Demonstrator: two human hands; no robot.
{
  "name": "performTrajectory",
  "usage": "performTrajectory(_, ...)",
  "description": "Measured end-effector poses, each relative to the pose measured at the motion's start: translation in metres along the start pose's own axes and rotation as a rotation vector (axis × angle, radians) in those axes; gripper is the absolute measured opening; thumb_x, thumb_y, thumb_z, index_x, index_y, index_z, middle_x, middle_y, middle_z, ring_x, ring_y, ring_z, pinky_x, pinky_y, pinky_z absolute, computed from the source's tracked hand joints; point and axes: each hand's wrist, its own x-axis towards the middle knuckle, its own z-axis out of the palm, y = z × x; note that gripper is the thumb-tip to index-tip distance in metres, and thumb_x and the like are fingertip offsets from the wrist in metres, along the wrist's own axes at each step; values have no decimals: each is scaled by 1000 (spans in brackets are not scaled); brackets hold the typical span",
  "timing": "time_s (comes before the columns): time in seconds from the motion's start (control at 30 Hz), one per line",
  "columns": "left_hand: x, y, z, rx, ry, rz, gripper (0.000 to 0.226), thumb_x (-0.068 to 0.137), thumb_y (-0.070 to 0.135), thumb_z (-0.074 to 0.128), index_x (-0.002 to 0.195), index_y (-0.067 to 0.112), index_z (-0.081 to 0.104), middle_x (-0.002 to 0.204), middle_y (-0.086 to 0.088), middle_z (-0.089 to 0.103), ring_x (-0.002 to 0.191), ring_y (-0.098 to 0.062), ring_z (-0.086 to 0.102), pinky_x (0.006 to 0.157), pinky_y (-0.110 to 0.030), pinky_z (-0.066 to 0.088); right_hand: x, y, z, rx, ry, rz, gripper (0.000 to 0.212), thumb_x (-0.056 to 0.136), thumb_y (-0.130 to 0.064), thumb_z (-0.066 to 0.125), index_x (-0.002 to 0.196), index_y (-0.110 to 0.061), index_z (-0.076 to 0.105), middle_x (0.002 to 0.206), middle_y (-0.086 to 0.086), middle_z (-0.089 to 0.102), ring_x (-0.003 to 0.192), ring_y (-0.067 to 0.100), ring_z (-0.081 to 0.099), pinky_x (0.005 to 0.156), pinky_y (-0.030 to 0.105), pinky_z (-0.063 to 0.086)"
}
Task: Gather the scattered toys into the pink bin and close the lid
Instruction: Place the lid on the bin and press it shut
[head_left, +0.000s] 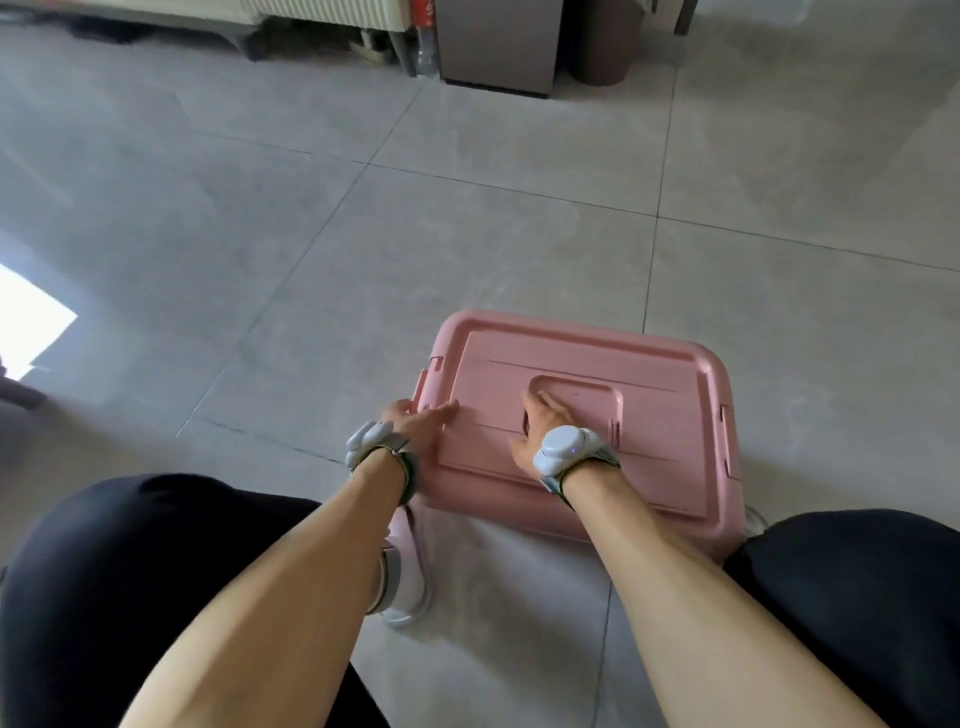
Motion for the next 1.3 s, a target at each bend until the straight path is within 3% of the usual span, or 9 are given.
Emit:
performTrajectory(0.07, 7, -2, 1, -11, 58, -29, 73, 40, 82, 65, 93, 31, 66, 84, 5, 71, 78, -24, 69, 81, -37, 56, 2, -4, 5, -59, 14, 27, 66, 84, -26, 55, 143, -13, 27, 146, 5, 34, 135, 25, 37, 108, 35, 37)
performTrajectory(0.17, -5, 5, -1, -60, 88, -35, 64, 44, 77, 66, 89, 31, 66, 77, 5, 71, 73, -24, 69, 78, -36, 57, 5, -8, 0, -101, 22, 44, 60, 81, -25, 56, 136, -13, 34, 138, 6, 42, 125, 29, 47, 99, 35, 43)
performTrajectory(0.3, -8, 11, 1, -54, 120, 116, 30, 72, 45, 73, 69, 23, 53, 74, 1, 63, 79, -26, 65, 82, -40, 56, 6, -10, 2, -153, 46, 49, 62, 79, -28, 58, 134, -11, 36, 136, 9, 46, 120, 31, 52, 94, 35, 46)
performTrajectory(0.43, -6, 8, 4, 53, 159, 178, 36, 81, 42, 67, 108, 19, 59, 104, -1, 61, 90, -23, 61, 72, -28, 43, 2, -11, 8, -157, 62, 46, 68, 83, -32, 56, 141, -10, 29, 143, 9, 38, 125, 31, 47, 98, 37, 46)
performTrajectory(0.57, -3, 9, 8, 64, 170, 228, 28, 85, 34, 66, 103, 14, 60, 106, -5, 61, 94, -27, 60, 78, -30, 46, 0, -3, 2, -110, 18, 26, 76, 83, -31, 55, 148, -16, 20, 157, 5, 22, 138, 27, 35, 109, 36, 37)
performTrajectory(0.67, -3, 11, 15, 73, 158, 249, 28, 86, 31, 64, 104, 10, 58, 106, -7, 51, 83, -26, 55, 80, -32, 47, -5, 5, -2, -68, -46, 26, 82, 84, -32, 56, 152, -20, 11, 162, 0, 5, 144, 25, 27, 113, 36, 32)
performTrajectory(0.8, -7, 16, 29, 96, 134, 282, 28, 89, 30, 60, 108, 9, 54, 104, -5, 41, 79, -26, 49, 73, -31, 39, -13, 16, -1, -83, -64, 30, 85, 91, -38, 51, 154, -19, -3, 161, 1, -12, 149, 26, 8, 119, 37, 17)
performTrajectory(0.97, -15, 30, 52, 119, 86, 326, 24, 92, 22, 53, 114, 11, 52, 107, -5, 40, 79, -25, 48, 71, -27, 33, -13, 33, -14, -148, -56, 70, 82, 95, -39, 44, 153, -14, -8, 161, 7, -15, 149, 24, -8, 121, 41, 6)
performTrajectory(1.3, -10, 61, 88, 197, 81, 368, 27, 91, 19, 53, 117, 15, 50, 112, -8, 50, 82, -24, 49, 72, -29, 34, 4, 62, -39, -143, -73, 124, 76, 98, -39, 39, 153, -15, -6, 161, 3, -13, 150, 21, -5, 119, 47, 9)
